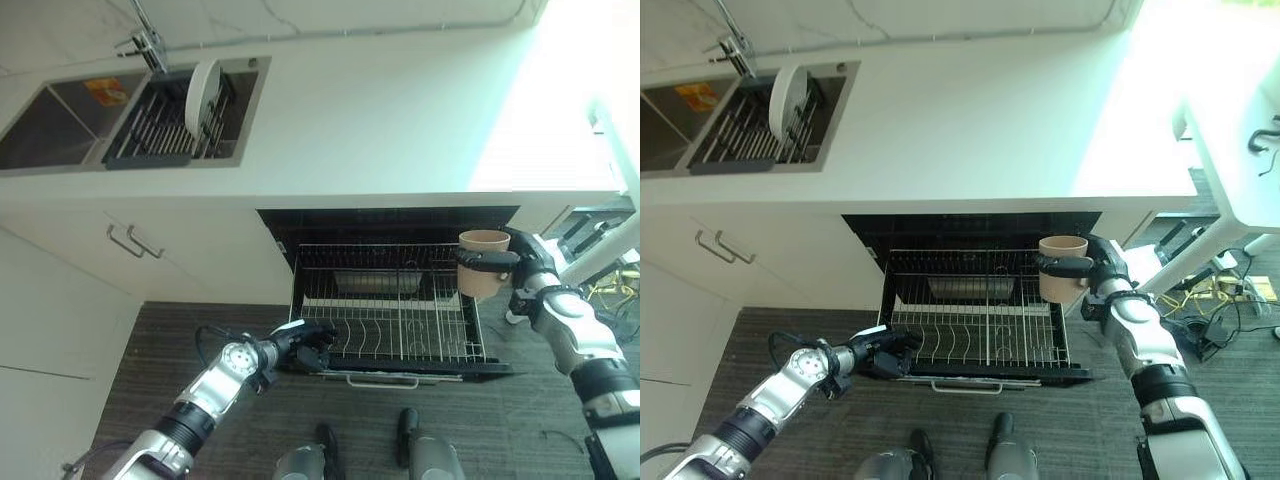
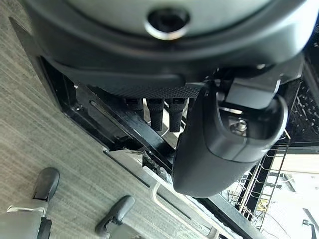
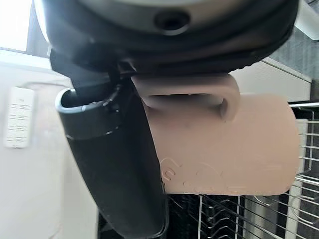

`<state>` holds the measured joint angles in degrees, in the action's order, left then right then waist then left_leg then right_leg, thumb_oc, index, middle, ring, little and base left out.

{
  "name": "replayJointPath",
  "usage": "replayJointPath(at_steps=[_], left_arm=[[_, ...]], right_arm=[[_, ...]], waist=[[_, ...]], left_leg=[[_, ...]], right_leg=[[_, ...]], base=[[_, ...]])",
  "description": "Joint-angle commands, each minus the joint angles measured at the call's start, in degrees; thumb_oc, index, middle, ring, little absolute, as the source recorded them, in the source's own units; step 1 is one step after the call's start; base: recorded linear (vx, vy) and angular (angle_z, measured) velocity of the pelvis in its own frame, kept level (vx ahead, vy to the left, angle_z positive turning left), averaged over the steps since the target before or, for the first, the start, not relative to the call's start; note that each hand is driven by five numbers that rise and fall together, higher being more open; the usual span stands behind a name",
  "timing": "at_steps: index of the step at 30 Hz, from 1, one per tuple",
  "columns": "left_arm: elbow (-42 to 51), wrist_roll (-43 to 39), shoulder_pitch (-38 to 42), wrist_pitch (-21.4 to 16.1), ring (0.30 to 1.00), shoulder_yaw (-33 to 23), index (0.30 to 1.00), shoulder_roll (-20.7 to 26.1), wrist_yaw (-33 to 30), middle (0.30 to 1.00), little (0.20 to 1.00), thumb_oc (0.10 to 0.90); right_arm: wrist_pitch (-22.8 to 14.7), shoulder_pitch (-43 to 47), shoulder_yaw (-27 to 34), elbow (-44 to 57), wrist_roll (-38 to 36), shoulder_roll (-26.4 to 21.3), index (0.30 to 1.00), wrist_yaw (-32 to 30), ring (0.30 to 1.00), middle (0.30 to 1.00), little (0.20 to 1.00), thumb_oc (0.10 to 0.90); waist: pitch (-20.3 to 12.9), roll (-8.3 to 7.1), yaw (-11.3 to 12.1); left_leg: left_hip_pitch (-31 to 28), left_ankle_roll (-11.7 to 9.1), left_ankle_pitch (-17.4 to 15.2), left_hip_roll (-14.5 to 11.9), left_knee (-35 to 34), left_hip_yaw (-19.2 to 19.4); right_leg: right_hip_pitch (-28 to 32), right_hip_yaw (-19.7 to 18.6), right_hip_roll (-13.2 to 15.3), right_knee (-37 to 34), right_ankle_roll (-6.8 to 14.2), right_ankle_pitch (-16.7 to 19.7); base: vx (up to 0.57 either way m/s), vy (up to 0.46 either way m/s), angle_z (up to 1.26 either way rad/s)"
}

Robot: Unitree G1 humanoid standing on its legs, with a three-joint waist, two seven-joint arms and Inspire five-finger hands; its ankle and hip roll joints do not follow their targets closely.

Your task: Place the dishes in the dishwasher.

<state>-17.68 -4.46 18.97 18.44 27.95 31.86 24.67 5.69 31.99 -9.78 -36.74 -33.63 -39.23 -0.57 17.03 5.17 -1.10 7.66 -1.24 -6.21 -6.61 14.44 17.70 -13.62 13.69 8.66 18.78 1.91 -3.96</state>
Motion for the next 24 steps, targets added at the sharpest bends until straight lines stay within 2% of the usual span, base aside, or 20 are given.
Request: replayJointPath(at_steps=[1,3,10,14,20,21,22,24], left_arm=[[2.6,-2.6,-3.7,0.3,0.900,1.9,0.900,4.9,1.4,0.900,0.900,0.800],[2.8,-4.8,-1.5,-0.1,0.900,2.4,0.900,5.9,1.0,0.900,0.900,0.800],[3.0,-9.8,1.8,-1.3,0.900,2.9,0.900,7.6,0.3,0.900,0.900,0.800],[4.0,-12.0,2.4,-1.8,0.900,3.3,0.900,8.2,-0.7,0.900,0.900,0.800],[5.8,-13.6,3.6,-1.6,0.900,3.3,0.900,9.0,-1.5,0.900,0.900,0.800],[6.2,-13.9,3.9,-1.5,0.900,3.2,0.900,9.2,-1.7,0.900,0.900,0.800],[6.4,-14.1,4.1,-1.5,0.900,3.2,0.900,9.3,-1.8,0.900,0.900,0.800],[7.4,-15.0,4.5,-1.1,0.900,3.0,0.900,9.6,-2.5,0.900,0.900,0.800]], right_arm=[[-4.0,7.1,0.0,0.5,-3.3,-3.3,0.300,0.6,0.300,0.300,0.300,0.400],[-3.3,11.0,-1.6,-5.1,-5.4,-3.7,0.300,0.6,0.300,0.300,0.300,0.400],[-1.5,17.5,-3.4,-13.6,-6.4,-4.1,0.300,0.3,0.300,0.300,0.300,0.400],[-1.0,19.7,-4.0,-15.7,-6.1,-4.0,0.300,-0.6,0.300,0.300,0.300,0.400],[-0.3,19.9,-4.6,-17.3,-5.5,-3.1,0.300,-1.9,0.300,0.300,0.300,0.400],[-0.5,19.7,-4.5,-17.5,-5.1,-3.1,0.667,-2.5,0.667,0.667,0.667,0.645],[-0.6,19.7,-4.4,-17.7,-5.0,-3.1,0.900,-2.9,0.900,0.900,0.900,0.800],[-0.5,20.0,-4.5,-17.3,-4.8,-3.2,0.900,-3.1,0.900,0.900,0.900,0.800]], waist=[[-1.2,-2.05,2.2],[0.6,-1.39,2.7],[4.3,0.10,3.7],[5.8,0.91,4.0],[6.7,1.33,4.0],[6.8,1.43,3.9],[6.9,1.46,3.9],[6.9,1.51,3.9]], left_leg=[[1.9,-2.3,-2.1,-0.2,2.8,-6.6],[3.4,-2.3,-1.8,0.2,2.8,-7.1],[6.5,-2.5,-1.0,0.8,2.8,-7.8],[7.9,-2.6,-0.9,1.2,2.8,-8.0],[8.7,-2.6,-1.0,1.3,2.8,-7.8],[8.7,-2.6,-1.1,1.2,2.8,-7.7],[8.7,-2.6,-1.1,1.2,2.8,-7.6],[8.6,-2.6,-1.2,1.2,2.8,-7.4]], right_leg=[[3.0,-1.8,1.9,-1.6,4.8,-1.9],[1.6,-1.6,2.3,-1.6,4.7,-1.6],[-1.4,-1.3,2.8,-1.6,4.4,-0.9],[-3.0,-1.4,2.9,-1.6,4.3,-0.7],[-4.2,-1.6,2.9,-1.6,4.3,-0.4],[-4.2,-1.6,3.0,-1.6,4.3,-0.4],[-4.2,-1.5,3.0,-1.6,4.3,-0.4],[-4.2,-1.4,3.1,-1.6,4.4,-0.2]], base=[[-0.05,-0.021,0.10],[-0.08,-0.030,0.15],[-0.06,-0.019,0.05],[-0.06,0.012,0.02],[-0.05,0.008,-0.02],[-0.04,0.011,0.01],[-0.07,0.018,0.01],[-0.06,0.018,0.01]])
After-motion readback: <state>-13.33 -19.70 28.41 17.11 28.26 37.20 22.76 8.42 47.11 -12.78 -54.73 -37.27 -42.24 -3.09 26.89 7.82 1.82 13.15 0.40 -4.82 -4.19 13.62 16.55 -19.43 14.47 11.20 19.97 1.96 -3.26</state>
